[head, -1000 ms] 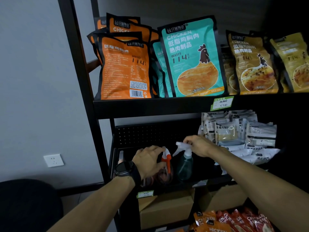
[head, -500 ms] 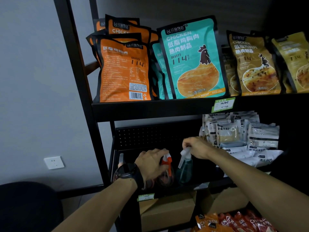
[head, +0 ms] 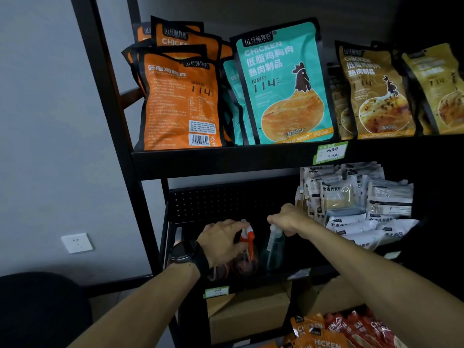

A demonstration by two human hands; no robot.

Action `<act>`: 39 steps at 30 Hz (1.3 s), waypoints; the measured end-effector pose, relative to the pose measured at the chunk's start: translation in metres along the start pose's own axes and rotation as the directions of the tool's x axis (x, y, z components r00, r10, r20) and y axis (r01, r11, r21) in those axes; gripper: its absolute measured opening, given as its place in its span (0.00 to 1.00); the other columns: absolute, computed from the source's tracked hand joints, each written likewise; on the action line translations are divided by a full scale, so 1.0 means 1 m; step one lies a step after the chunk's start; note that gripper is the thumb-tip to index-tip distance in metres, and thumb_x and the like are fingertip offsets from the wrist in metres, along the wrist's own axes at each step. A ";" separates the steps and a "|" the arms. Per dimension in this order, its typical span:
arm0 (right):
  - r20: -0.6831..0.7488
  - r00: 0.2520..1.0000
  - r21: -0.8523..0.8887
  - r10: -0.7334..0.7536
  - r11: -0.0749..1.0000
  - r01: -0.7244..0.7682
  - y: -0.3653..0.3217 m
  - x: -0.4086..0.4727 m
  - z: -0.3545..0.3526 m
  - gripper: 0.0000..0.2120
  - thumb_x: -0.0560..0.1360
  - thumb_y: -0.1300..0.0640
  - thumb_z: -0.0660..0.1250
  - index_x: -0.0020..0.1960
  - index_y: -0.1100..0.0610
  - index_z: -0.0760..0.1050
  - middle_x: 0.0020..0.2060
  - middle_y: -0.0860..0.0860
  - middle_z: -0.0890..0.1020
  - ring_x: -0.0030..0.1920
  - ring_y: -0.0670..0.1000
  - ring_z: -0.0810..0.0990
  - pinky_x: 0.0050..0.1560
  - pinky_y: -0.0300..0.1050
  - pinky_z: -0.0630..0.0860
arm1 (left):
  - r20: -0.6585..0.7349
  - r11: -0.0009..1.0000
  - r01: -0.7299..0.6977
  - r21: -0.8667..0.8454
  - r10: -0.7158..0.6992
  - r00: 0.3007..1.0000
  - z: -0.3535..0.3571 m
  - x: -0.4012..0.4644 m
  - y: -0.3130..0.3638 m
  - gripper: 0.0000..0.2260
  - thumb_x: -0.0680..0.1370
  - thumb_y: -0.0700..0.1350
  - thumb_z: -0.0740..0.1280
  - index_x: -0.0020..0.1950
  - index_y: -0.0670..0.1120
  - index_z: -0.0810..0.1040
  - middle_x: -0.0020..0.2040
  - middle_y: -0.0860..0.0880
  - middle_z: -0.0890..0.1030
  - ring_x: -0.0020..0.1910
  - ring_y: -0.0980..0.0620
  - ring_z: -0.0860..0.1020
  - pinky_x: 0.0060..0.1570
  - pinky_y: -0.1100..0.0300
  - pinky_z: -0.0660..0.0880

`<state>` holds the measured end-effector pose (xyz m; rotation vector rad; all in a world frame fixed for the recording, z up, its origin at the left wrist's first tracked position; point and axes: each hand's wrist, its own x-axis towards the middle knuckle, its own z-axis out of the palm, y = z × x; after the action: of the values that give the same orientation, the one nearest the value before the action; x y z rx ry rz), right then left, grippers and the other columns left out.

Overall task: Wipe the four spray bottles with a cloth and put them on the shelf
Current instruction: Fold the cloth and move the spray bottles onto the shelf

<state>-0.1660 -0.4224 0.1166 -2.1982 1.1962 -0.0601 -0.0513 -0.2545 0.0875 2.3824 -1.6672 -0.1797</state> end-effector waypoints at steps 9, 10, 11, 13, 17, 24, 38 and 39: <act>0.116 0.993 0.087 -0.021 0.996 0.011 -0.001 0.006 0.000 0.06 0.77 0.61 0.61 0.48 0.62 0.75 0.43 0.57 0.78 0.44 0.54 0.80 0.46 0.47 0.82 | 0.038 1.000 0.000 0.015 -0.001 0.999 -0.018 -0.006 -0.017 0.28 0.80 0.53 0.66 0.78 0.55 0.61 0.75 0.50 0.68 0.71 0.50 0.69 0.69 0.54 0.66; 0.120 0.992 0.093 -0.027 0.996 0.016 -0.001 0.006 0.000 0.06 0.78 0.62 0.60 0.48 0.62 0.75 0.42 0.56 0.77 0.43 0.53 0.79 0.45 0.46 0.81 | 0.039 1.000 0.005 0.016 -0.006 0.999 -0.019 -0.007 -0.018 0.28 0.80 0.53 0.66 0.78 0.55 0.61 0.75 0.50 0.68 0.70 0.50 0.70 0.69 0.54 0.67; 0.123 0.992 0.101 -0.032 0.995 0.020 -0.001 0.005 0.000 0.06 0.78 0.62 0.60 0.47 0.62 0.75 0.41 0.56 0.77 0.42 0.52 0.78 0.45 0.46 0.81 | 0.044 1.000 0.008 0.016 -0.009 0.999 -0.019 -0.008 -0.019 0.28 0.80 0.53 0.66 0.78 0.55 0.61 0.75 0.50 0.68 0.69 0.50 0.71 0.69 0.54 0.67; 0.124 0.992 0.115 -0.036 0.993 0.022 0.000 0.005 -0.001 0.07 0.78 0.64 0.59 0.48 0.63 0.76 0.41 0.56 0.77 0.41 0.52 0.77 0.46 0.48 0.80 | 0.050 1.000 0.010 0.019 -0.011 0.999 -0.020 -0.008 -0.019 0.27 0.80 0.52 0.66 0.78 0.55 0.62 0.75 0.51 0.68 0.68 0.51 0.72 0.68 0.56 0.67; 0.132 0.991 0.117 -0.037 0.993 0.022 0.000 0.004 -0.004 0.08 0.77 0.66 0.58 0.46 0.63 0.76 0.41 0.56 0.76 0.40 0.52 0.76 0.45 0.48 0.80 | 0.048 1.000 0.013 0.022 -0.014 0.999 -0.024 -0.011 -0.020 0.27 0.80 0.51 0.65 0.78 0.54 0.62 0.75 0.50 0.68 0.67 0.51 0.73 0.65 0.58 0.68; 0.169 0.986 0.176 -0.012 0.984 -0.018 0.000 0.005 -0.006 0.07 0.76 0.68 0.58 0.46 0.63 0.75 0.42 0.58 0.76 0.41 0.54 0.77 0.44 0.49 0.80 | 0.035 0.998 0.051 0.024 -0.052 0.998 -0.029 -0.017 -0.028 0.27 0.80 0.55 0.65 0.78 0.54 0.62 0.75 0.51 0.68 0.70 0.51 0.70 0.68 0.57 0.67; 0.155 0.988 0.260 -0.015 0.965 -0.026 -0.004 0.000 -0.017 0.10 0.77 0.63 0.62 0.56 0.65 0.76 0.52 0.59 0.79 0.49 0.55 0.79 0.52 0.48 0.78 | 0.015 0.927 0.218 -0.307 -0.224 0.974 -0.043 -0.034 -0.043 0.23 0.82 0.56 0.61 0.76 0.50 0.67 0.74 0.49 0.71 0.70 0.51 0.71 0.64 0.65 0.66; 0.068 0.997 0.230 -0.047 0.973 0.030 -0.008 -0.001 -0.019 0.12 0.77 0.61 0.62 0.58 0.65 0.76 0.52 0.57 0.79 0.49 0.54 0.78 0.51 0.46 0.76 | -0.006 0.909 0.251 -0.334 -0.268 0.963 -0.046 -0.035 -0.045 0.22 0.83 0.54 0.60 0.76 0.49 0.67 0.73 0.47 0.72 0.68 0.50 0.73 0.63 0.65 0.68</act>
<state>-0.1672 -0.4280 0.1363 -2.0042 1.0514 -0.1270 -0.0116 -0.2019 0.1196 2.3137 -1.1792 -0.4053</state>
